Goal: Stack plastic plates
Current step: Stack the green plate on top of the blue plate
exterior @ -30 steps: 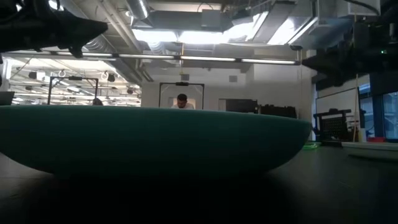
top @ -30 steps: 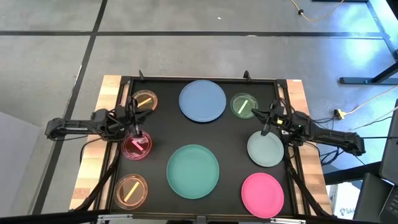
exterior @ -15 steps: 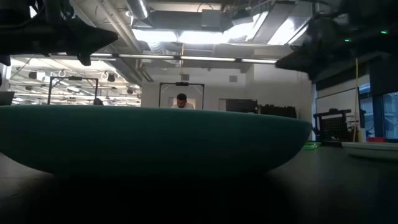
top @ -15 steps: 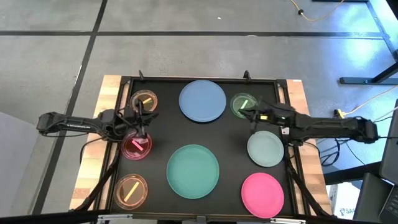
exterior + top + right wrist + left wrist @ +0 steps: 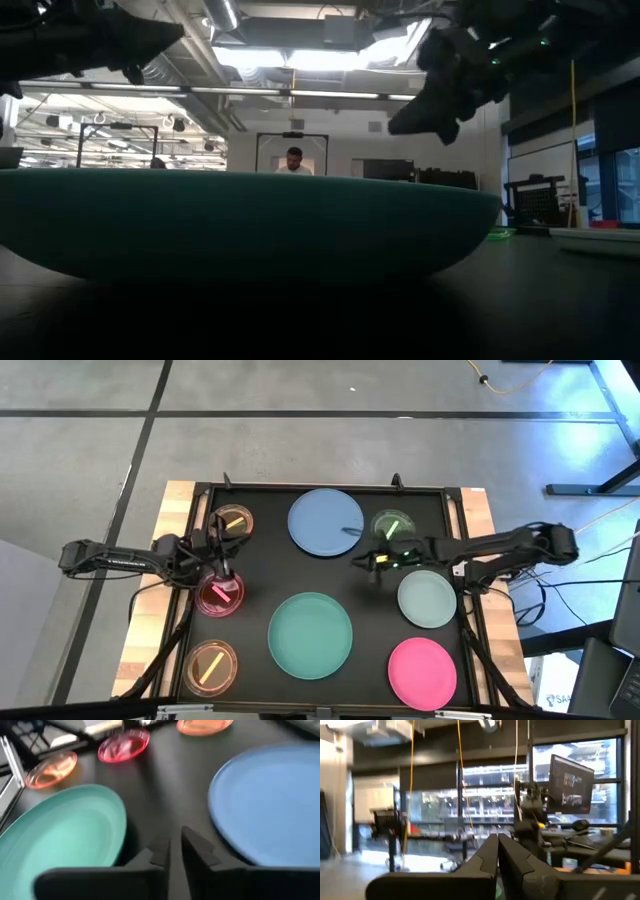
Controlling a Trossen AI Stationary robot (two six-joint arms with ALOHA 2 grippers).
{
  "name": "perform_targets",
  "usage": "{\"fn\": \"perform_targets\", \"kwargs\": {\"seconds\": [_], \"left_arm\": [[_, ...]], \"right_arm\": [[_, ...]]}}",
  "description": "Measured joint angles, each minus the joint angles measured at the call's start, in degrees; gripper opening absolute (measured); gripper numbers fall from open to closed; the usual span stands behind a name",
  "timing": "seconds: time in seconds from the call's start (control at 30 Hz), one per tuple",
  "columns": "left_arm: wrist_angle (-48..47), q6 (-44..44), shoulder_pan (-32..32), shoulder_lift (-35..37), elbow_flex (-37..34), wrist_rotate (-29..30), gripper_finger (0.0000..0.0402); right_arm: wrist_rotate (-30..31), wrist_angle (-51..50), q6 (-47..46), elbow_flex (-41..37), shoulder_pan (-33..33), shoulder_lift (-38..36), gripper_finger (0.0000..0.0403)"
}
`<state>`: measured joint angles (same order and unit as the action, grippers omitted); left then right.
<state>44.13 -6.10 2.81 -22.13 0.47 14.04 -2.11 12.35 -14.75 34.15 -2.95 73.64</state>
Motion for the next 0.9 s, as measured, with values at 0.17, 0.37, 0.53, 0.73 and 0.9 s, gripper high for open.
{"fn": "perform_targets", "kwargs": {"seconds": [0.17, 0.37, 0.53, 0.73, 0.9], "left_arm": [[2.7, -3.5, 0.0, 0.0, 0.0, -0.2, 0.0006], [4.2, -3.6, 0.0, 0.0, 0.0, -0.2, 0.0006], [4.2, -3.2, 0.0, 0.0, 0.0, -0.2, 0.0006], [2.5, -0.3, -0.8, 0.0, 0.1, -0.2, 0.0006], [1.9, 0.0, -0.8, 0.0, 0.1, -0.2, 0.0006]], "right_arm": [[0.2, -0.4, -3.6, 4.6, 4.7, 7.2, 0.0132], [3.0, 2.5, -4.6, 9.2, 9.1, 14.5, 0.0195], [5.3, 6.2, -4.7, 11.0, 12.0, 19.0, 0.0199], [10.5, 5.7, -6.1, 12.5, 13.6, 23.2, 0.0189], [10.5, 5.7, -6.6, 13.0, 13.4, 26.5, 0.0188]]}}
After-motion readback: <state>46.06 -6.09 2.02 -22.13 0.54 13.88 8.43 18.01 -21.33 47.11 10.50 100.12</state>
